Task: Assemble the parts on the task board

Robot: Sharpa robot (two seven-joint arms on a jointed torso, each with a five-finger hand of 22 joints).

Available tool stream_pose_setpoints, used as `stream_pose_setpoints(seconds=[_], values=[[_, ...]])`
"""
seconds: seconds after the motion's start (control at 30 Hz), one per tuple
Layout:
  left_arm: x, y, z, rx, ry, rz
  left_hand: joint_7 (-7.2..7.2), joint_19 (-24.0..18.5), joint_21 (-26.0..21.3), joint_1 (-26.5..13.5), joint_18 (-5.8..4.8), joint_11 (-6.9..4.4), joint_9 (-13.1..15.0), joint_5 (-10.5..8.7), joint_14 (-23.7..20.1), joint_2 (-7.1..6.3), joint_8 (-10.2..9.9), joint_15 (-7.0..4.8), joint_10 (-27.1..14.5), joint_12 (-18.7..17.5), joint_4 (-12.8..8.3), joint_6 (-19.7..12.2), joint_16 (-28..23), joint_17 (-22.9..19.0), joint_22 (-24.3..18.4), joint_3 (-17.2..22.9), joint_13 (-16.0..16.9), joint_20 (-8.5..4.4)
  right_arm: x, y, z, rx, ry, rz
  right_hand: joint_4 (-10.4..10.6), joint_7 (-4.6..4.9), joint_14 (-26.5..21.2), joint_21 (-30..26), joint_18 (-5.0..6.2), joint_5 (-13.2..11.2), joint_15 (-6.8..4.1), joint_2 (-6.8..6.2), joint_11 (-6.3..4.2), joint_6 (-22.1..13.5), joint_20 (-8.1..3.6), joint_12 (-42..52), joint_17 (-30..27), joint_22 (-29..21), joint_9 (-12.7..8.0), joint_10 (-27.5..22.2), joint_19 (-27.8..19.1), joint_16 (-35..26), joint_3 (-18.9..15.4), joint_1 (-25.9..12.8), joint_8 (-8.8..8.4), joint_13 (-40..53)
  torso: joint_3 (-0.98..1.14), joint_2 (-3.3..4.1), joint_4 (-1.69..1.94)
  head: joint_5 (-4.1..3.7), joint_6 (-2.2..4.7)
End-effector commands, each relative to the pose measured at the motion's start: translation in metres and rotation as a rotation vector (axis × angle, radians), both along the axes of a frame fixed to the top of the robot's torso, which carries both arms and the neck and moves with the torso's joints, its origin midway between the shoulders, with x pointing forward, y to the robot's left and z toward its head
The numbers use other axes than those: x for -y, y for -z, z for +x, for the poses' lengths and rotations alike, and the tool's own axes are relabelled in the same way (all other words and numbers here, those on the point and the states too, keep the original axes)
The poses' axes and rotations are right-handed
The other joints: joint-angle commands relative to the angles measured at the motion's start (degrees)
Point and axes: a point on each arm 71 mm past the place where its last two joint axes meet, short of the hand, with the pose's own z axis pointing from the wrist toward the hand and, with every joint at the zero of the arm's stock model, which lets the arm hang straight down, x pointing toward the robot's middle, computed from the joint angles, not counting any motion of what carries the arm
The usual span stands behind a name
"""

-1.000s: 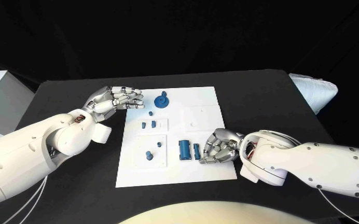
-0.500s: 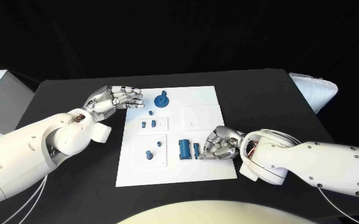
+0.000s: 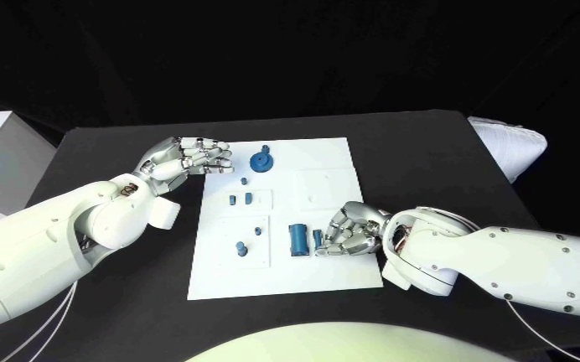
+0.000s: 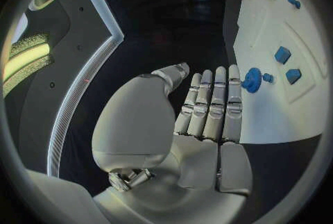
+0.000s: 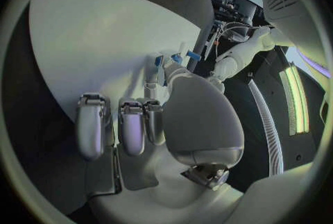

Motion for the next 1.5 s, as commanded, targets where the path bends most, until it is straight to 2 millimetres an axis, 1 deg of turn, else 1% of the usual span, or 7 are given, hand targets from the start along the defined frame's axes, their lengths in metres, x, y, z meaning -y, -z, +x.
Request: stream_pose_setpoints(seconds=[0.03,0.43,0.6,0.93,1.13,1.23,1.5], values=[[0.001,-0.001,0.000,0.007,0.006,-0.006,-0.08,0.4,-0.1,-0.2,0.30,0.10,-0.1,0.23,0.2,0.38,-0.1,-0.02,0.4,0.2,0.2,0.4,-0.3,0.1,-0.1,0.2,0.1,-0.11,0.001,0.001,0.001,0.007,-0.009,-0.032,-0.5,-0.24,6.1,0.2,-0.41,0.3,-0.28,0.14,-0.22,-0.4,-0.18,0.2,15.1,13.3,-0.1,5.9,5.1,0.2,0.2,0.5,0.40,15.0,-0.01,-0.03,0.01,0.00,-0.05],[0.002,-0.001,0.000,0.010,0.003,-0.009,-0.08,0.4,-0.1,-0.2,0.30,0.10,-0.1,0.23,0.2,0.38,-0.1,-0.02,0.4,0.2,0.2,0.4,-0.3,0.1,-0.1,0.2,0.1,-0.11,0.004,-0.003,0.004,0.058,0.010,0.019,-0.4,-0.12,6.1,-0.5,-0.29,0.3,-0.31,-0.45,-0.17,-0.6,-0.22,-0.3,15.1,13.2,-0.1,5.7,5.0,0.2,0.1,0.7,0.44,14.8,0.04,-0.04,-0.06,-0.02,0.45],[0.001,0.000,0.002,0.014,-0.020,-0.014,-0.10,0.5,-0.2,-0.1,0.30,0.08,-0.1,0.22,0.3,0.35,-0.1,-0.03,0.5,0.2,0.1,0.4,-0.4,0.2,-0.1,0.2,0.1,-0.12,0.008,-0.011,0.011,0.126,0.040,0.183,-0.2,1.05,5.9,-6.9,0.68,0.1,0.44,-0.79,0.80,-2.9,0.29,-3.5,14.5,11.8,-0.9,4.5,4.1,-0.3,-0.8,0.3,-0.76,13.5,0.00,-0.13,-0.06,-0.02,1.21],[-0.001,0.005,0.013,0.040,-0.140,-0.023,0.01,0.5,-0.3,-0.1,0.30,0.13,-0.1,0.20,0.3,0.23,-0.1,-0.02,0.4,0.2,0.1,0.3,-0.5,0.2,-0.1,0.1,0.1,-0.12,0.037,-0.019,0.058,0.250,0.164,0.428,-1.0,3.18,4.5,-24.8,3.26,0.7,2.06,-0.43,2.71,-6.7,1.85,-11.8,9.9,7.1,-2.4,0.6,1.0,-4.9,-0.1,3.1,-3.43,10.0,-0.33,-0.83,0.10,0.44,4.48],[-0.006,0.012,0.024,0.064,-0.256,-0.016,0.03,0.4,-0.4,-0.2,0.26,0.17,-0.1,0.16,0.2,0.22,-0.2,0.03,0.3,0.1,0.2,0.3,-0.6,0.2,-0.1,0.2,0.0,-0.08,0.060,-0.028,0.106,0.341,0.278,0.525,-2.0,5.40,-3.9,-69.4,8.71,0.6,4.00,-0.44,4.82,-10.3,3.87,-41.2,-8.8,-9.7,-3.6,-14.5,-8.0,-27.4,4.3,6.6,-5.58,-5.4,-0.56,-1.06,0.05,0.57,7.56],[-0.008,0.016,0.030,0.075,-0.308,-0.010,-0.02,-0.4,-1.2,-0.3,0.13,0.33,-0.3,0.08,-1.3,0.15,-0.5,0.48,-0.2,0.0,0.3,-0.1,-1.9,-0.1,-0.3,0.3,0.0,0.27,0.068,-0.029,0.127,0.376,0.328,0.552,-2.2,6.83,-11.3,-75.6,8.71,0.5,5.22,-1.09,6.03,-12.4,5.06,-58.2,-23.3,-16.6,-4.8,-21.9,-10.1,-48.7,8.5,8.1,-7.89,-18.3,-0.48,-1.01,0.14,0.58,8.85],[-0.009,0.029,0.044,0.088,-0.419,0.007,-0.70,-5.2,-5.2,-0.6,0.03,1.77,-1.5,-0.05,-5.5,0.03,-2.1,2.23,-4.3,-0.3,0.3,-2.3,-5.3,-2.0,-0.4,0.1,-0.2,2.23,0.073,-0.028,0.166,0.425,0.378,0.614,-4.1,9.47,-21.1,-78.1,8.72,-0.5,10.13,-3.63,9.80,-12.5,10.28,-78.7,-35.0,-38.7,-7.9,-21.8,-23.6,-72.9,18.9,6.4,-13.12,-47.6,-0.08,-1.01,0.36,0.99,11.74]])
